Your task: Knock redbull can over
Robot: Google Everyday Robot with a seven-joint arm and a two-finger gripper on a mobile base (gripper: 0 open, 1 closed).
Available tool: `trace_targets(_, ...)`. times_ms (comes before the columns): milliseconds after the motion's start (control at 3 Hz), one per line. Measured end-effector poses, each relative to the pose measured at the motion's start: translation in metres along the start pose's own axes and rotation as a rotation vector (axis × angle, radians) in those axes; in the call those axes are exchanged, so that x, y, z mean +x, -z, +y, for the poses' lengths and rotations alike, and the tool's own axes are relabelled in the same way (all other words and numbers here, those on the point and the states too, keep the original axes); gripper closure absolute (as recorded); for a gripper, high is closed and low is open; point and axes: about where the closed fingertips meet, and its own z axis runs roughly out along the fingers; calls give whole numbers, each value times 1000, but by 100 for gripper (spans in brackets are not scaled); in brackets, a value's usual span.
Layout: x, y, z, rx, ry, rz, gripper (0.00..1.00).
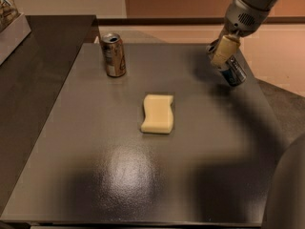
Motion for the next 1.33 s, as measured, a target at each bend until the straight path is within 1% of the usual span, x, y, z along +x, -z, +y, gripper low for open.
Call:
trace_targets(333, -3, -13, 9, -24, 34, 35, 59)
trace_targets(1000, -22, -25, 28, -63, 133, 76, 12)
trace_targets(1333, -28, -30, 21, -40, 137, 58, 0)
